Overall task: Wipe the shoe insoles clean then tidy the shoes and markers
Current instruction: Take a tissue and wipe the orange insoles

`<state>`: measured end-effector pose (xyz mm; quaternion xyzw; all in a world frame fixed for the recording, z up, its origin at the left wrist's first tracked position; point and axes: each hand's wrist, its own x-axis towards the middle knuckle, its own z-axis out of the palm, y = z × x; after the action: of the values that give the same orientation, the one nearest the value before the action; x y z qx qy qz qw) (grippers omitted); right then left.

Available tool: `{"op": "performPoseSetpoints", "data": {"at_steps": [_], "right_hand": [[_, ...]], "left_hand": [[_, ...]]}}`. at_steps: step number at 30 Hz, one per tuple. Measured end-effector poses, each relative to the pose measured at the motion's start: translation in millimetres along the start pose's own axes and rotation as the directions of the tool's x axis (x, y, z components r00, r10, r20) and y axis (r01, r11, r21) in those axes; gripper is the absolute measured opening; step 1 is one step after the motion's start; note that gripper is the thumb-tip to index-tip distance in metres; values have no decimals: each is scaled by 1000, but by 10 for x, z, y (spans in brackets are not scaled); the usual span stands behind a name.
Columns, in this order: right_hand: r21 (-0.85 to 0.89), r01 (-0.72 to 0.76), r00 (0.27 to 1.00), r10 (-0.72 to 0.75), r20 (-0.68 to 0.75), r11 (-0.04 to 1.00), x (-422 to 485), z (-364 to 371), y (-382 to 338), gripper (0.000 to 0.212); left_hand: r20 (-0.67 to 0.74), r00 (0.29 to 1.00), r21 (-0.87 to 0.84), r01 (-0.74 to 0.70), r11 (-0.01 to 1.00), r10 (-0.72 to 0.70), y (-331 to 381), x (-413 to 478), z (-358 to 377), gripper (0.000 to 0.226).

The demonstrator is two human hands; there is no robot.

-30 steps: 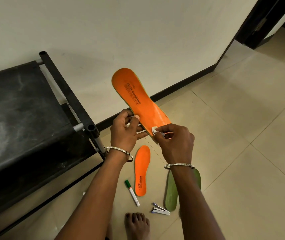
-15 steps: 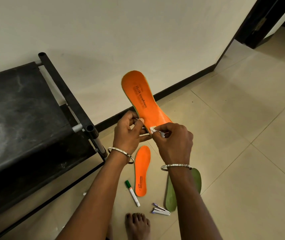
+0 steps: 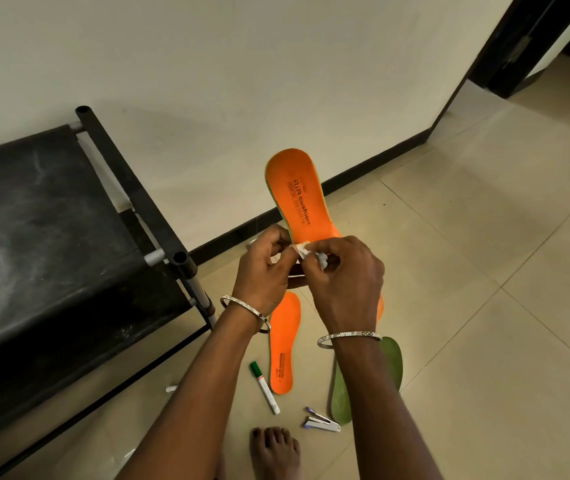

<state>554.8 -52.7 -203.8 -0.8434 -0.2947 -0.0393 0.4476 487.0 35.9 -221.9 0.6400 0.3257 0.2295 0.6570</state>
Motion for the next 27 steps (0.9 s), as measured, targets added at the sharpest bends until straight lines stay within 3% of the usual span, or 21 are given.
{"op": "performPoseSetpoints", "data": {"at_steps": [3, 9, 16, 19, 23, 27], "right_hand": [[-50, -51, 998, 52, 23, 997, -9, 5, 27, 6], [-18, 52, 999, -52, -12, 998, 15, -13, -41, 12], [-54, -21, 1000, 21, 0, 998, 3, -7, 37, 11], [-51, 25, 1000, -26, -14, 998, 2, -15, 20, 6], [-26, 67, 998, -68, -15, 997, 18, -6, -32, 14], [-23, 23, 1000, -23, -6, 999, -4, 9, 0, 13]], "left_hand": [[10, 1000, 14, 25, 1000, -25, -13, 16, -30, 16], [69, 997, 68, -32, 997, 27, 28, -39, 63, 19], [8, 1000, 76, -10, 997, 10, -3, -2, -4, 12], [36, 999, 63, 15, 998, -18, 14, -10, 2, 12], [85, 996, 53, -17, 998, 12, 27, -44, 49, 8], [24, 1000, 39, -7, 999, 7, -10, -14, 14, 9]]}}
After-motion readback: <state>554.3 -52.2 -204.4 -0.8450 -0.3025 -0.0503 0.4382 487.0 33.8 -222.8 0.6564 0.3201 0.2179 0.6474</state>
